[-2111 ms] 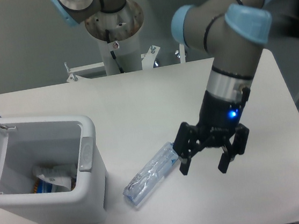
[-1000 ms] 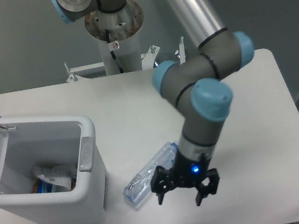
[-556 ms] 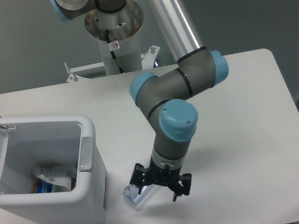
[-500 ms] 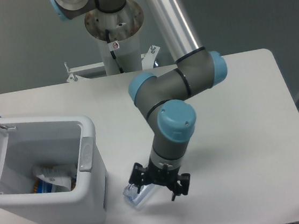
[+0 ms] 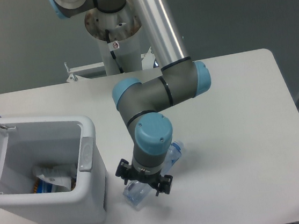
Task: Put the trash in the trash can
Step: 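Lower the gripper and close it on the bottle, then lift the water bottle up from the table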
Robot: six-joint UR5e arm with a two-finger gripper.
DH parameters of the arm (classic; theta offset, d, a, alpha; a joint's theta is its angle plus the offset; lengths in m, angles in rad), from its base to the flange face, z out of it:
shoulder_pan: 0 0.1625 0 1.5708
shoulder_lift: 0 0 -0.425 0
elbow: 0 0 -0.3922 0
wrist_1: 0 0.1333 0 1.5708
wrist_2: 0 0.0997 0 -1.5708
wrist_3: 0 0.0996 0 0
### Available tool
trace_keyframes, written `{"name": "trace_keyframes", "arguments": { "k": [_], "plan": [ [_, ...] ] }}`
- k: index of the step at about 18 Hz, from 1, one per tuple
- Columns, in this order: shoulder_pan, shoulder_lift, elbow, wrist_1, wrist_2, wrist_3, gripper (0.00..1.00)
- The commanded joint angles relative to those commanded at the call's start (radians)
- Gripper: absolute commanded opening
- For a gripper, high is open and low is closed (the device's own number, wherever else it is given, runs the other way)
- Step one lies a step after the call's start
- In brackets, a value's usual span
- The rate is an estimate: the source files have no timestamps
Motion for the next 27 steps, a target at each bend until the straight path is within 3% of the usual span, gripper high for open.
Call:
{"name": "trace_keyframes", "arguments": {
  "k": [4,12,15,20,23,27],
  "plan": [
    [-0.009,-0.041,0.032,-0.003,0.002,-0.005,1.00],
    [-0.034,-0.068,0.035,-0.006,0.066,-0.008,0.99],
    [-0.034,-0.068,0.037,-0.005,0.067,-0.015,0.89],
    [-0.034,-0.065,0.057,-0.003,0.066,-0.017,0.52],
    [-0.031,-0.065,0.063,-0.005,0.067,-0.026,0.36],
    [-0.028,-0.063,0.065,-0.006,0.067,-0.074,0.26]
  ]
}}
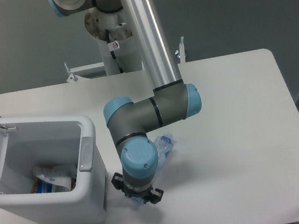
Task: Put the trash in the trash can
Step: 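Lift the water bottle up from the table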
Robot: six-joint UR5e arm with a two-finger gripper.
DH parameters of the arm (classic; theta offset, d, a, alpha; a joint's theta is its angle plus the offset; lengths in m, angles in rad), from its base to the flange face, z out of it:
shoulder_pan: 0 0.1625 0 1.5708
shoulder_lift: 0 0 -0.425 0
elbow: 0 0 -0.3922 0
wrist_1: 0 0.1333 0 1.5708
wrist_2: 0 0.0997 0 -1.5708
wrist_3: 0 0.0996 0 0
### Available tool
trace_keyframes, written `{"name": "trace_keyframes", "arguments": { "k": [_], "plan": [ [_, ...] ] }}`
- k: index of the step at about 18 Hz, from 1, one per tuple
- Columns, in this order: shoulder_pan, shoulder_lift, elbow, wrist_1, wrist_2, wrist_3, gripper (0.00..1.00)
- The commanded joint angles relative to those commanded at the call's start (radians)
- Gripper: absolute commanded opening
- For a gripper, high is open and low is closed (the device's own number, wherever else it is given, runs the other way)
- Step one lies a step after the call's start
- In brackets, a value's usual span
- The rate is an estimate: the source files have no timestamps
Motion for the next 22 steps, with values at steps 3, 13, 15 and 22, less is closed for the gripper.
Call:
{"name": "trace_keyframes", "arguments": {
  "k": [3,13,15,22],
  "plan": [
    [0.012,0.008,0.006,0.002,-0.002,0.000,0.25],
    [0.156,0.093,0.100,0.005,-0.210,0.003,0.16],
    [0.184,0.115,0.129,0.000,-0.300,-0.008,0.16],
    [0.259,0.181,0.216,0.012,-0.518,-0.141,0.16]
  ]
}}
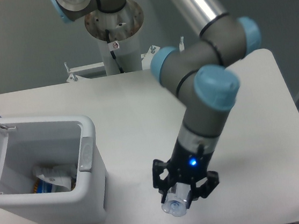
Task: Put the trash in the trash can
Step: 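Lift the water bottle up from the table, then carry the bottle into the trash bin and open the gripper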
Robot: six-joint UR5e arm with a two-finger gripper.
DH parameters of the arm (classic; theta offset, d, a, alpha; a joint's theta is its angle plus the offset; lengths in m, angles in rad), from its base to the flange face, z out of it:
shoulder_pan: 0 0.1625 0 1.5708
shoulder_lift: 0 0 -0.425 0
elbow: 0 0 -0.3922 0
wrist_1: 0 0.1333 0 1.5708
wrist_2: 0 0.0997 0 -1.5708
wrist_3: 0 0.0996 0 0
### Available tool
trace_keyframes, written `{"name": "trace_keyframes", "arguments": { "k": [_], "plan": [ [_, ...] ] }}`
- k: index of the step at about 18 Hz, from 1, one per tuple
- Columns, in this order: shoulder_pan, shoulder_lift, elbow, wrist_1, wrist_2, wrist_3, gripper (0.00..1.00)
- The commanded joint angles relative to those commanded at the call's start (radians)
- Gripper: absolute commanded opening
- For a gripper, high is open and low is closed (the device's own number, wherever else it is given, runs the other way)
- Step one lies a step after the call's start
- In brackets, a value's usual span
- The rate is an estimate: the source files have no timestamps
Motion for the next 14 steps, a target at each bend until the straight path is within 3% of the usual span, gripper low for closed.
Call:
{"name": "trace_keyframes", "arguments": {
  "k": [6,14],
  "plan": [
    [0.046,0.011,0.147,0.000,-0.172,-0.152,0.16],
    [0.020,0.063,0.170,0.054,-0.382,-0.229,0.16]
  ]
}}
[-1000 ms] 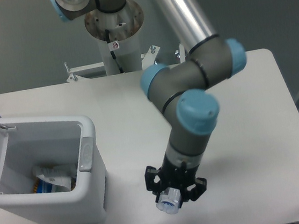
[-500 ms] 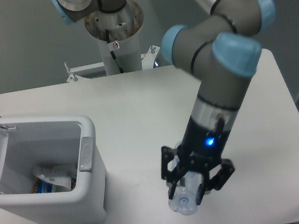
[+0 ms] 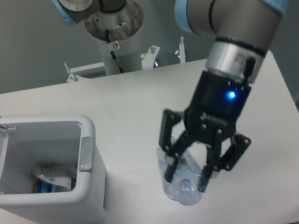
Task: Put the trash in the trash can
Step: 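Carry the bottle into the trash bin and open the gripper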
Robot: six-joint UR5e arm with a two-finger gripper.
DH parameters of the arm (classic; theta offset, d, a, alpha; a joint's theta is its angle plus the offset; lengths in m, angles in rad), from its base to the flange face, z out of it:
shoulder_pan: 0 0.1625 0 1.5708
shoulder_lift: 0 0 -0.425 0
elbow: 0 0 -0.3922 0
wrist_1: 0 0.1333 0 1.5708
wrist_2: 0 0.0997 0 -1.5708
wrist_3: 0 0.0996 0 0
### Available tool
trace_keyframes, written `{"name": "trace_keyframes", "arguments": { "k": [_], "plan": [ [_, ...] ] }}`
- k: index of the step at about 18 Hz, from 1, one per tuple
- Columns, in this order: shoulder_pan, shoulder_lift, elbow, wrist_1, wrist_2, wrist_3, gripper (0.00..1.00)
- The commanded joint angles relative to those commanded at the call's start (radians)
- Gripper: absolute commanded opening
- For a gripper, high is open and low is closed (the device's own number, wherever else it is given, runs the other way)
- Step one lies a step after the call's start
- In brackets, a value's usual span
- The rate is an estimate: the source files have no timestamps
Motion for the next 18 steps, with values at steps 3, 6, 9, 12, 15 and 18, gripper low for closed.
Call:
{"name": "trace_keyframes", "arguments": {
  "k": [3,6,9,12,15,18],
  "plan": [
    [-0.046,0.020,-0.002,0.003,-0.022,-0.006,0.16],
    [-0.094,0.020,-0.006,0.020,-0.028,0.005,0.16],
    [-0.143,0.023,-0.015,0.034,-0.028,0.005,0.16],
    [-0.195,0.031,-0.040,0.037,-0.020,0.009,0.16],
    [-0.222,0.057,-0.098,0.090,-0.017,0.028,0.22],
    [-0.232,0.069,-0.135,0.115,-0.017,0.031,0.33]
  ]
}}
